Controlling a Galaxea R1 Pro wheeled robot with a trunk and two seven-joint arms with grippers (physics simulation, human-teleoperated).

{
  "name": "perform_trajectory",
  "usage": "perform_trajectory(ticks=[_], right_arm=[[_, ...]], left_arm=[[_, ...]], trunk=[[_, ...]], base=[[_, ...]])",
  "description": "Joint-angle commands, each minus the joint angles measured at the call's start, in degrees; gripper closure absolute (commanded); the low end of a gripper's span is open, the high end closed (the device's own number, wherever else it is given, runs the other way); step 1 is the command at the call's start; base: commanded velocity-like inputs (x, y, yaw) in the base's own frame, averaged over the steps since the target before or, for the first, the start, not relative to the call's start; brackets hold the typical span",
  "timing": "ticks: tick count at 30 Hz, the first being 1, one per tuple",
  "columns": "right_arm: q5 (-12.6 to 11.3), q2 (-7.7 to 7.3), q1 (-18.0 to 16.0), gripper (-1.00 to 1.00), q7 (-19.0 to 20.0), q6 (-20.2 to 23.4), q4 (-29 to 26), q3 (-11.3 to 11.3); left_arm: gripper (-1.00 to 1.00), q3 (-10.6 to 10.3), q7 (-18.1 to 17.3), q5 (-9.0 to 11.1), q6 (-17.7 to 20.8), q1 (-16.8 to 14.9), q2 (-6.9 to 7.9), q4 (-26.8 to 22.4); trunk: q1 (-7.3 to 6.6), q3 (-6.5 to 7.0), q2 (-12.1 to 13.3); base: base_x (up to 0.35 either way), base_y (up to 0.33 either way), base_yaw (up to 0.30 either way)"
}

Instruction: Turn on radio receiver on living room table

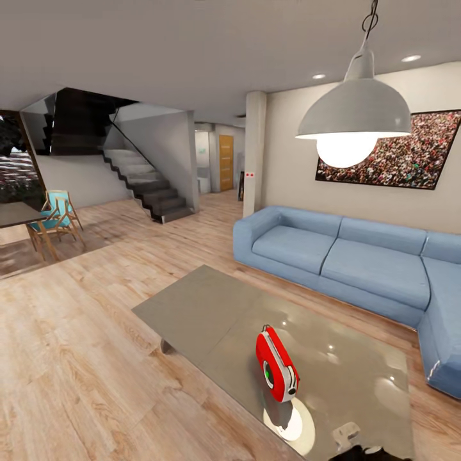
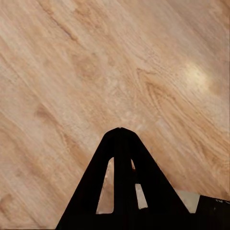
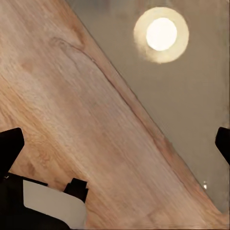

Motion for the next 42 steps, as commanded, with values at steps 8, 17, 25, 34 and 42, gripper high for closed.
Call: perform_trajectory(ticks=[8,17,25,34,42], right_arm=[[0.0,0.34,8.6,-1.0,-9.2,-3.5,0.0,-0.1],[0.0,1.19,12.7,-1.0,-10.9,-3.4,0.0,-0.1],[0.7,1.32,13.0,-1.0,-11.0,-3.2,-0.1,0.0],[0.3,2.02,13.0,-1.0,-10.9,-3.2,-0.1,0.0],[0.3,2.53,13.1,-1.0,-10.9,-3.2,-0.1,0.0]], left_arm=[[1.0,-0.2,3.2,-0.1,-0.1,0.3,0.03,2.5],[1.0,-0.3,4.5,-0.1,-0.1,0.4,0.29,5.4],[1.0,-0.3,4.7,0.3,-0.2,0.4,-0.24,5.3],[1.0,-0.2,4.6,0.4,-0.1,0.4,-2.32,5.7],[1.0,-0.2,4.7,0.3,0.3,0.4,-8.82,6.0]], trunk=[[-1.76,1.45,3.2],[-3.74,3.07,6.8],[-4.4,3.61,8.0],[-4.4,3.61,8.0],[-4.4,3.61,8.0]], base=[[0.0,0.0,0.0],[0.0,0.0,0.0],[0.0,0.0,0.0],[0.0,0.0,0.0],[0.0,0.0,0.0]])
